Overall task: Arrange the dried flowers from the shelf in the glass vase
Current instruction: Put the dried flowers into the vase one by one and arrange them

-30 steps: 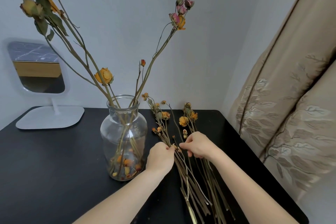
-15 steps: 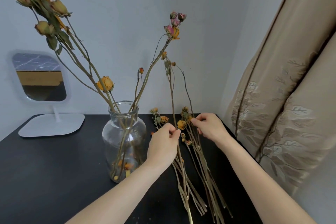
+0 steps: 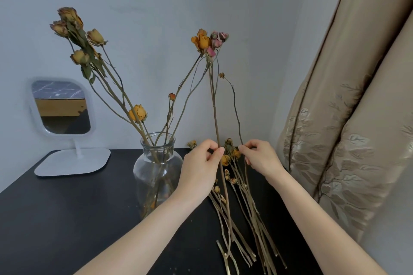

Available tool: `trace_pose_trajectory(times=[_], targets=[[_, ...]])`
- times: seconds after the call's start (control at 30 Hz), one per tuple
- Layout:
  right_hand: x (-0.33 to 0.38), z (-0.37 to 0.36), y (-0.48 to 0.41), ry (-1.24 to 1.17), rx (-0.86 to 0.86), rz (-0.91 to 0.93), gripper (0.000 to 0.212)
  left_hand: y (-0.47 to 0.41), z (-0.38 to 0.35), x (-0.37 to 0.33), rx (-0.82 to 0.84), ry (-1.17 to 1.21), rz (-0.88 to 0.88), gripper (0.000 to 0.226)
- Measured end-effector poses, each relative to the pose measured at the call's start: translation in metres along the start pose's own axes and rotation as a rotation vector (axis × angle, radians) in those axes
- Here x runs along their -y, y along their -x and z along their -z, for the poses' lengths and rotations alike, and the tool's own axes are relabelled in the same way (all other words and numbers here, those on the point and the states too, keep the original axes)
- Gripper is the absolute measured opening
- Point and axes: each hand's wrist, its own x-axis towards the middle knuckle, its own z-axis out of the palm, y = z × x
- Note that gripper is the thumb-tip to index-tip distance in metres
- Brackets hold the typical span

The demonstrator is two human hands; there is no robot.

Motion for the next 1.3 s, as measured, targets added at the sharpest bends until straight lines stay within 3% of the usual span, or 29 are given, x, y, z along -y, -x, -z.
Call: trace_pose_trajectory(times=[0.4, 0.63, 0.8, 0.97, 1.17, 1.3], targets=[[0.016, -0.001, 0.012, -0.059, -0.036, 0.046, 0.019, 0.0, 0.009, -0.029, 0.141, -0.169, -0.08, 0.008], [0.022, 0.007, 0.017, -0.073, -0.042, 0.055, 0.02, -0.008, 0.008, -0.055, 0.166, -0.13, -0.115, 0.01], [0.04, 0.013, 0.015, -0.152, -0.056, 0.088, 0.016, -0.019, 0.043, -0.08, -0.025, -0.153, -0.167, 0.015], [0.074, 0.01, 0.013, -0.312, -0.081, 0.158, 0.019, -0.038, 0.092, -0.101, -0.237, -0.028, -0.153, 0.012], [0.09, -0.006, 0.017, -0.356, -0.051, 0.23, 0.018, -0.044, 0.135, -0.122, -0.478, -0.151, -0.289, 0.014], [0.094, -0.012, 0.019, -0.367, -0.058, 0.247, 0.02, -0.043, 0.14, -0.121, -0.523, -0.236, -0.306, 0.016]])
